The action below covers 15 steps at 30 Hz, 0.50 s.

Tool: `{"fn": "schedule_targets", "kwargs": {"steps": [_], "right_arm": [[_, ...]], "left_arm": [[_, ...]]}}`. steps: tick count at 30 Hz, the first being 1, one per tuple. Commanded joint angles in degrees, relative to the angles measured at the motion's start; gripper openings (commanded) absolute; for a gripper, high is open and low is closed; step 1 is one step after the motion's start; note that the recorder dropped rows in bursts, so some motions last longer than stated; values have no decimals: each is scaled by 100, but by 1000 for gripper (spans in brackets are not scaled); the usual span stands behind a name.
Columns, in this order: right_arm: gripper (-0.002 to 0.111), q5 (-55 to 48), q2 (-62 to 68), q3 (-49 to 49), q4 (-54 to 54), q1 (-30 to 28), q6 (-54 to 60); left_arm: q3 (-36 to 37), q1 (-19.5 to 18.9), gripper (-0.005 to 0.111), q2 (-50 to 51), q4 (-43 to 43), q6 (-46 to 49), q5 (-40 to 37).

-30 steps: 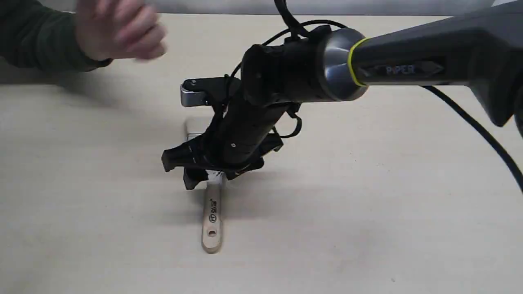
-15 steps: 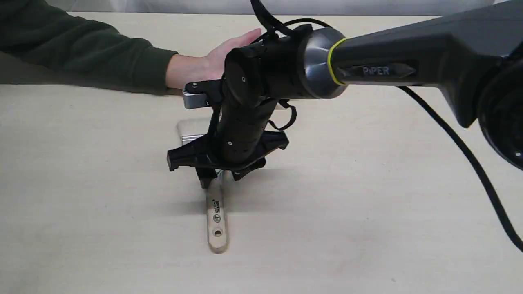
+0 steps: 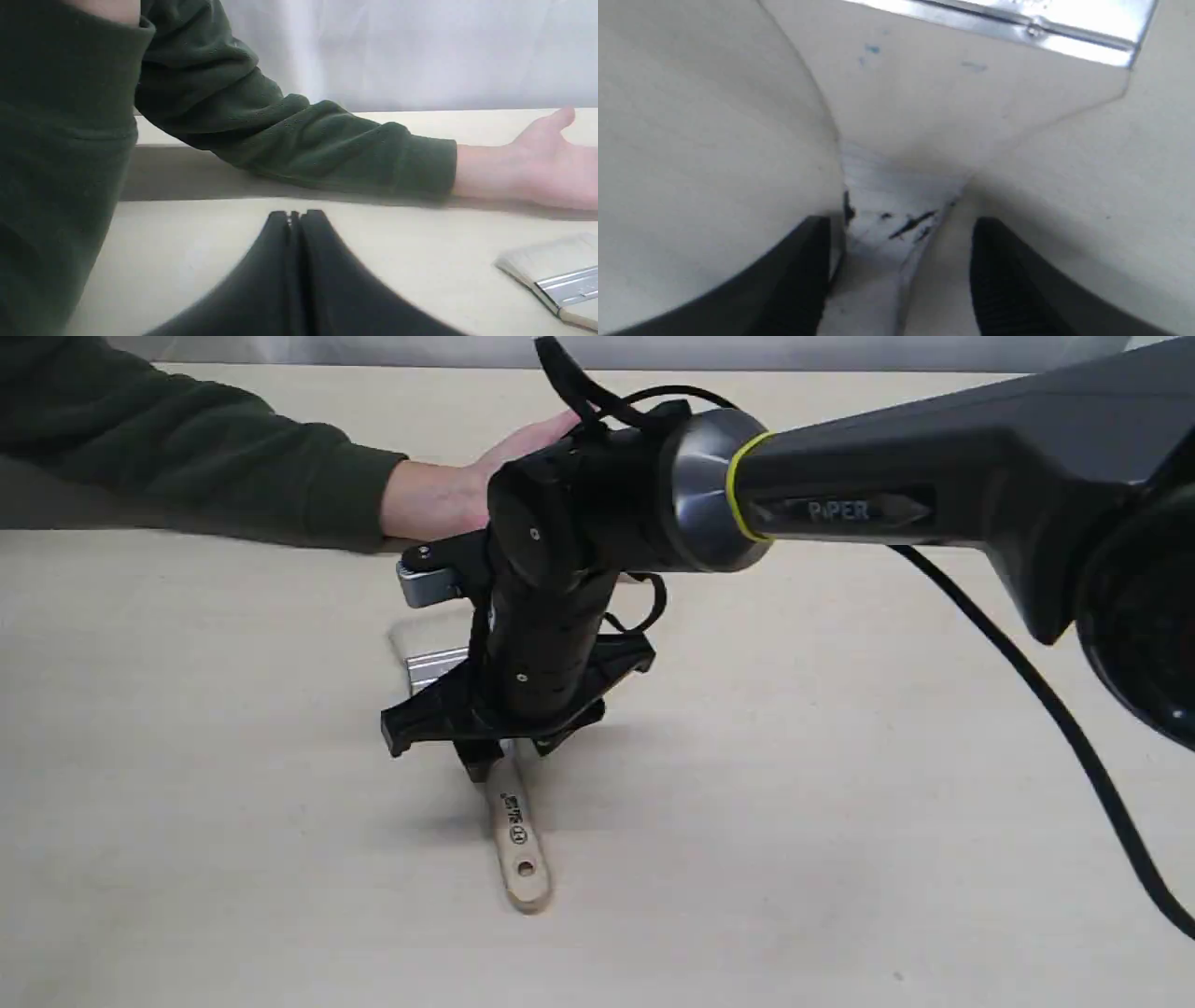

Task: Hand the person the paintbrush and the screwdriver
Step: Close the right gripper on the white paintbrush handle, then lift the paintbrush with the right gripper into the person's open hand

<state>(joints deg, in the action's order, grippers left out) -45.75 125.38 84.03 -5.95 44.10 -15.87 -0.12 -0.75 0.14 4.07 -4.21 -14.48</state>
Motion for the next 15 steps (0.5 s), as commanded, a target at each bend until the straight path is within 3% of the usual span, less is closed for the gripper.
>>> {"fn": "schedule_targets", "kwargs": {"steps": [1, 6, 13, 15], "right_arm": [[49, -375, 266, -132, 153, 70, 23], [46, -519, 275, -132, 514, 133, 13], [6, -496, 275, -132, 882, 133, 410], [4, -464, 265, -132, 814, 133, 581]], "left_arm": [[12, 11, 0, -14, -21, -12, 15], [12, 11, 0, -14, -21, -12, 15], [12, 11, 0, -14, -11, -12, 19], [12, 11, 0, -14, -11, -12, 19]]}}
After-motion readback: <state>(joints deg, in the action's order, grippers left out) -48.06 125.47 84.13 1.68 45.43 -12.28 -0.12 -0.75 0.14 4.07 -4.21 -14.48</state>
